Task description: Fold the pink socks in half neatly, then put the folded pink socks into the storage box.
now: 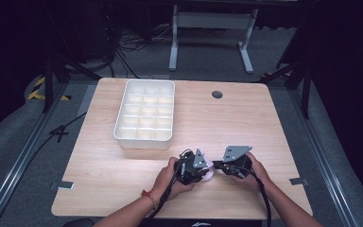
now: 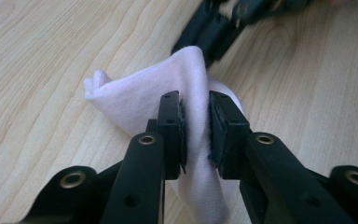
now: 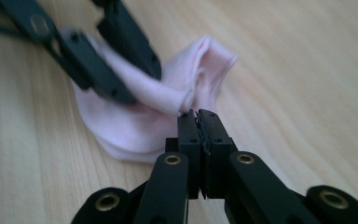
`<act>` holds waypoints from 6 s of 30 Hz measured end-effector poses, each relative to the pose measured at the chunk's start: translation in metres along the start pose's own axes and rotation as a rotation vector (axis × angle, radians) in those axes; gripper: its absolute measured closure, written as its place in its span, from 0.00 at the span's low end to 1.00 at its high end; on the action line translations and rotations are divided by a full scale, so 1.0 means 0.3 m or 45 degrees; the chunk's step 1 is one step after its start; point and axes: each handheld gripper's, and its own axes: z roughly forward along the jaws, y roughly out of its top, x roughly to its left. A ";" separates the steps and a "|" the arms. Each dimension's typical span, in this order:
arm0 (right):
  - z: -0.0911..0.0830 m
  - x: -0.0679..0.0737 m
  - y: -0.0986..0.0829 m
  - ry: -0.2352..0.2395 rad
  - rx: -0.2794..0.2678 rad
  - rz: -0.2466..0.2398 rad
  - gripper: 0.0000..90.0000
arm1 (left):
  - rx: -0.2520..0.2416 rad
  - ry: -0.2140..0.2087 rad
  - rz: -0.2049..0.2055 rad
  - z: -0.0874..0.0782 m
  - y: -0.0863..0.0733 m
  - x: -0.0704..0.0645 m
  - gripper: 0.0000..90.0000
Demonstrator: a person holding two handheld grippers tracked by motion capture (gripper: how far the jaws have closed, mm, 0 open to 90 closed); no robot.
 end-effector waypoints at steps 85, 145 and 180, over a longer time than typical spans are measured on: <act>0.040 0.007 0.017 -0.049 0.033 0.017 1.00 | -0.017 -0.087 0.246 0.014 -0.009 -0.061 0.86; 0.037 -0.001 0.003 -0.090 0.031 0.031 1.00 | -0.025 -0.205 0.196 0.028 -0.011 -0.016 1.00; -0.026 0.004 0.010 -0.021 -0.053 0.015 1.00 | -0.022 -0.203 0.183 0.028 -0.014 -0.015 1.00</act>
